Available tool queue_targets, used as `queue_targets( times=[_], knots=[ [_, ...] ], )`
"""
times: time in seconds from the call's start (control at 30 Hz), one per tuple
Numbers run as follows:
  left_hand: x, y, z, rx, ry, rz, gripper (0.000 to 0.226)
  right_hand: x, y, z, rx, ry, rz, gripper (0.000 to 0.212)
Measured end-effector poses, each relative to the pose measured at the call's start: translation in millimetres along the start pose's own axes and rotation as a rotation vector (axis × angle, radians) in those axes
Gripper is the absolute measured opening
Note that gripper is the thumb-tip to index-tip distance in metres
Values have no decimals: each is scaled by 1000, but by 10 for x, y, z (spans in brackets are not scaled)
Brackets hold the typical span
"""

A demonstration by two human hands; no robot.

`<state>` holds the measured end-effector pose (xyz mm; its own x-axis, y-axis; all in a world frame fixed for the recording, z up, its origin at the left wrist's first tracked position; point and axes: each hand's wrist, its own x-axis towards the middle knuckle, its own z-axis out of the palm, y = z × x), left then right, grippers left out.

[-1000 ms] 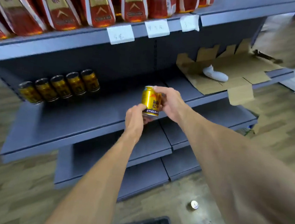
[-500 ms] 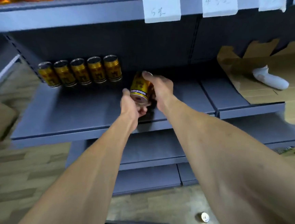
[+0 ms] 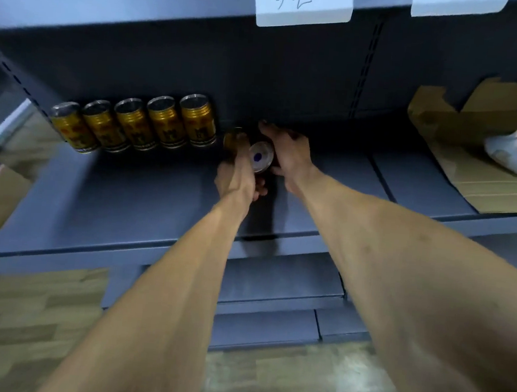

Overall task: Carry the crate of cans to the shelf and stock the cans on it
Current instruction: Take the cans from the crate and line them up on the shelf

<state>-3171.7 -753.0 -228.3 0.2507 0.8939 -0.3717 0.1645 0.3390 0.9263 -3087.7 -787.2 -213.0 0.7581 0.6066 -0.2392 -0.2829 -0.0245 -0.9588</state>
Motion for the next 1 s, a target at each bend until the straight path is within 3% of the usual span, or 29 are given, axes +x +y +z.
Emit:
queue_targets(
  times=[0.17,0.3,0.47,0.5,0.6,0.7,0.87,1.0],
  knots=[
    [69,-6,2,7,-71,80,36,96,-6,-101,-124,-40,-30,15],
    [252,73,-73,135,-140,252,27,171,13,-129,-31,-45,-15,25],
    [397,191,-77,614,69,525,31,426,157,117,-57,0,-129,77],
    [421,170,-85,650,112,544,32,429,146,148,-57,-5,-139,75],
    [482,107,-129,659,191,546,38,364,46,234,-65,-68,-176,40],
    [511,122,-177,614,197,524,54,404,4,312,-21,-139,-170,36],
    [505,140,-305,483,102,482,27,397,-25,417,4,-103,-155,26],
    [547,118,-340,493,122,476,29,397,-15,473,34,-55,-161,18]
  ],
)
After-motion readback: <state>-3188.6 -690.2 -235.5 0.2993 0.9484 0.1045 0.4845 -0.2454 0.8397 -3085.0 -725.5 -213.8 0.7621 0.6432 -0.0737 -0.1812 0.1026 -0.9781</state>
